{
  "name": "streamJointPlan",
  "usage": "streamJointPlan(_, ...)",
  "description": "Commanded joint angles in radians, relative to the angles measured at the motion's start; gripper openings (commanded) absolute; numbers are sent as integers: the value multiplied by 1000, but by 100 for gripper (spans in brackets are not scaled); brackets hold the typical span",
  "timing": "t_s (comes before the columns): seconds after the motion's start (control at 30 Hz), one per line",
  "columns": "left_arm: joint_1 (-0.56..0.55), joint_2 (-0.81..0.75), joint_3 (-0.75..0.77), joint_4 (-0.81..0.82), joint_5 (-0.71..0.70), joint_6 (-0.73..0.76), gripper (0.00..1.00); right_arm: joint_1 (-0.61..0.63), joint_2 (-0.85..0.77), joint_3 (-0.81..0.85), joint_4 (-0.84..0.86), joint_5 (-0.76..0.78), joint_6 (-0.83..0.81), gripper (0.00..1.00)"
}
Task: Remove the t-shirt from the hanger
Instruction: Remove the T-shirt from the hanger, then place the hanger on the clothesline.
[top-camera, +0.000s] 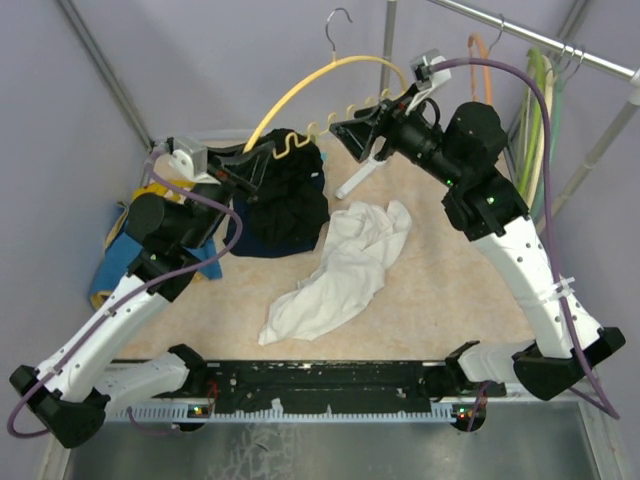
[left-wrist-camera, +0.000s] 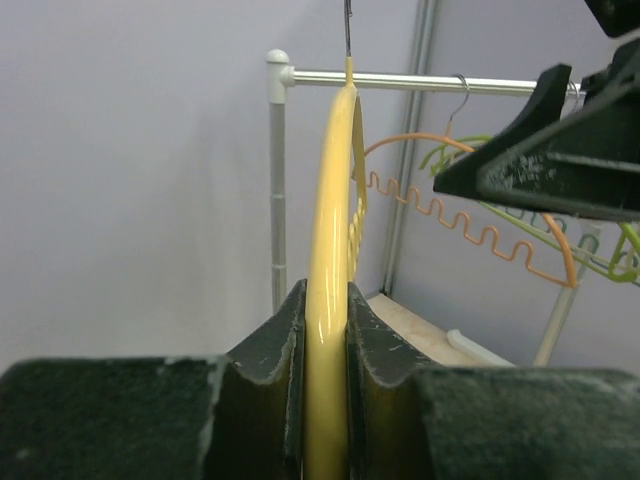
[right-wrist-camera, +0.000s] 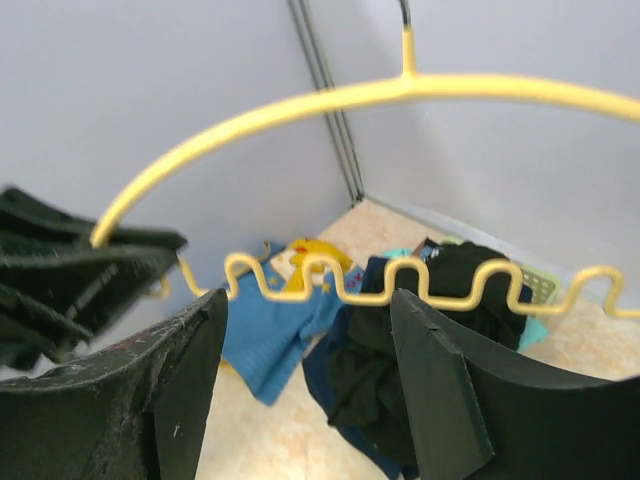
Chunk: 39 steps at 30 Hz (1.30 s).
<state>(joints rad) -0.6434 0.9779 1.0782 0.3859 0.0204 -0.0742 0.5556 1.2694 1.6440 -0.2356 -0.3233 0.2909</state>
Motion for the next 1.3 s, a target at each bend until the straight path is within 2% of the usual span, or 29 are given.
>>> streamJointPlan(0.0,2,22,-18,149,73,-28,0,0,-36,-7,167,113,154,66)
streamJointPlan(0.37,1,91,-141,418,89,5,0,0,1,-43,268,188,379,62)
streamJointPlan(0.63,-6,162,-149,554,84,4,0,0,11,-41,212,249,424,61)
streamJointPlan(0.8,-11,230,-109,607,90,1,0,-12,-48,-2,171,383,321,61)
streamJointPlan(1.0,-17,343,22,566,101,-6,0,-135,-121,147,70,480,219,63)
streamJointPlan(1.13,-20,414,89,556,94,-4,0,-138,-140,260,31,584,107,64)
streamJointPlan(1.27,-23,511,181,542,92,1,0,-138,-143,367,-14,624,41,67)
